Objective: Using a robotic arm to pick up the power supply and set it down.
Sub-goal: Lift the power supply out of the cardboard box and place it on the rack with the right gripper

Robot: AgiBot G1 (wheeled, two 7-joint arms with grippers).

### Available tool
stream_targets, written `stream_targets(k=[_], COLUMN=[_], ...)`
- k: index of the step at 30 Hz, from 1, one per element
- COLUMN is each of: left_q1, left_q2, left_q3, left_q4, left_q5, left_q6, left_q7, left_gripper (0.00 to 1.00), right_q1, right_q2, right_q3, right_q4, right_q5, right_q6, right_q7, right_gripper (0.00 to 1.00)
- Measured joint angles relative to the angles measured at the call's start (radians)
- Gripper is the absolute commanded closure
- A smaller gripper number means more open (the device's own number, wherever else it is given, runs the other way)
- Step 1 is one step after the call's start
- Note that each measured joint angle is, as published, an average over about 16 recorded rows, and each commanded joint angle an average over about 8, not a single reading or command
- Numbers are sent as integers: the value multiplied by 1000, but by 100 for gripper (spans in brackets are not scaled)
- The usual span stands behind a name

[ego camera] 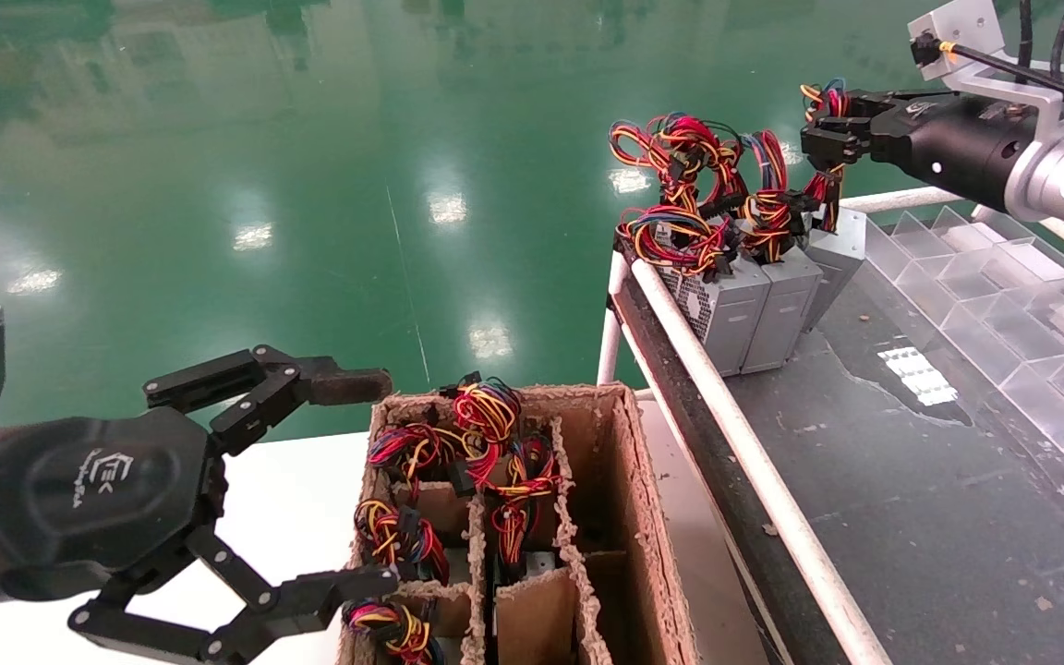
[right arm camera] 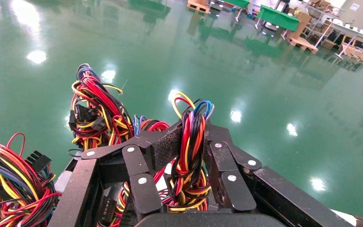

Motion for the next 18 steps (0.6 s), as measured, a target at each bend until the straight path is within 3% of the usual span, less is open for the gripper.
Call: stream_targets(k=[13,14,18], left_q1=[0,0,0], left_q2=[0,0,0], left_q3=[0,0,0], left_q4=[0,0,0], left_q5=[0,0,0], left_q6=[0,0,0], left_q7=[0,0,0], left_gripper=[0,0,0], right_q1=[-21,-22,-25], right_q2=[-19,-20,-20], right_q3=[4,4,5], right_q4=[-3,-3,-3], right_q5=[6,6,7], right_q6=[-1,-2,-4], right_q7=[-13,-14,-18], right_gripper=[97,90,40])
